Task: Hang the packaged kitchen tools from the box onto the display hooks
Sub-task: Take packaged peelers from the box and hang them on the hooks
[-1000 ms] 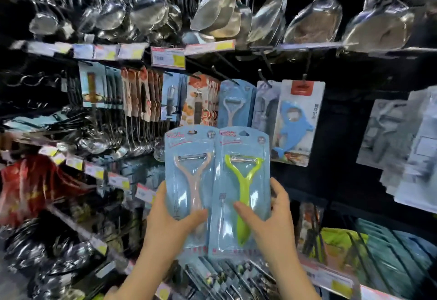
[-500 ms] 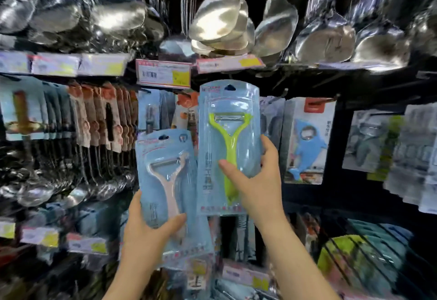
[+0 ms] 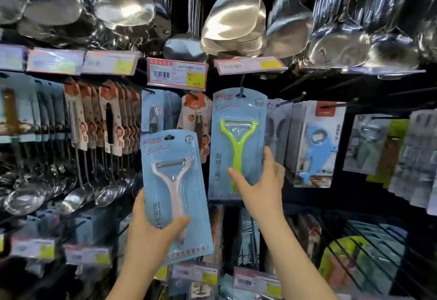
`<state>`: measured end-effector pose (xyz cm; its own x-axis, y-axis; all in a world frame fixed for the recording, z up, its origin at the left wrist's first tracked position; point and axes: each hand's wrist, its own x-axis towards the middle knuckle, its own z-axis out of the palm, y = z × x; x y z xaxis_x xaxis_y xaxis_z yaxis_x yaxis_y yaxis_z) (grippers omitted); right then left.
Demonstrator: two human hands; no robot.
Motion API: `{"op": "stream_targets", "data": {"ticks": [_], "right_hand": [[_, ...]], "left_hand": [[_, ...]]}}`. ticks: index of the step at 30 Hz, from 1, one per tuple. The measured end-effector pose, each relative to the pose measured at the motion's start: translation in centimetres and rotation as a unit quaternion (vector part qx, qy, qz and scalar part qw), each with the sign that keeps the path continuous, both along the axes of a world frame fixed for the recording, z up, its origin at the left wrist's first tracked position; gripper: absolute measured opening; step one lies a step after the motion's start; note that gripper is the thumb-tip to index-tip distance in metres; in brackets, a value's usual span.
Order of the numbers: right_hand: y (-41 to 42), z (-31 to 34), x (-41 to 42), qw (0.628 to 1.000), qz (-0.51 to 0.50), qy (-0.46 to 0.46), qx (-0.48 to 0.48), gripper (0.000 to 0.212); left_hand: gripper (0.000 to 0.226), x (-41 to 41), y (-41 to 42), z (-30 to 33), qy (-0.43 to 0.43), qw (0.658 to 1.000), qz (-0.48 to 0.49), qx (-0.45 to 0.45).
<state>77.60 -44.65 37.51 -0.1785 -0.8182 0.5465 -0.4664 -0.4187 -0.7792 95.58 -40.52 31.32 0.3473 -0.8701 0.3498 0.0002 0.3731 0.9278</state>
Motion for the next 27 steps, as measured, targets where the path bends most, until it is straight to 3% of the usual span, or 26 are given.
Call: {"op": "stream_targets", "data": {"ticks": [3, 7, 9, 15, 27], "right_hand": [[0.7, -1.4, 0.3, 1.000, 0.003, 0.011, -0.006, 0.083], [3.0, -3.3, 1.7, 0.986, 0.143, -0.066, 0.060, 0.074], [3.8, -4.3, 2.3, 0.982, 0.161, -0.075, 0.063, 0.075], [4.6, -4.8, 1.3, 0.982, 0.138, -0.126, 0.019, 0.073], [3.3, 1.5, -0.6, 0.979, 0.120, -0.143, -0.077, 0.074]], "left_hand": [[0.073, -0.6, -0.1, 0.0, -0.023, 1.000, -0.010, -0.012], [0.081, -1.9, -0.1, -0.3, -0.049, 0.998, -0.034, -0.026], [0.078, -2.8, 0.4, -0.1, -0.059, 0.995, -0.067, -0.044], [0.090, -4.1, 1.6, 1.4, -0.115, 0.971, -0.194, -0.083], [0.093, -5.8, -1.2, 6.5, -0.135, 0.964, -0.170, -0.152]]}}
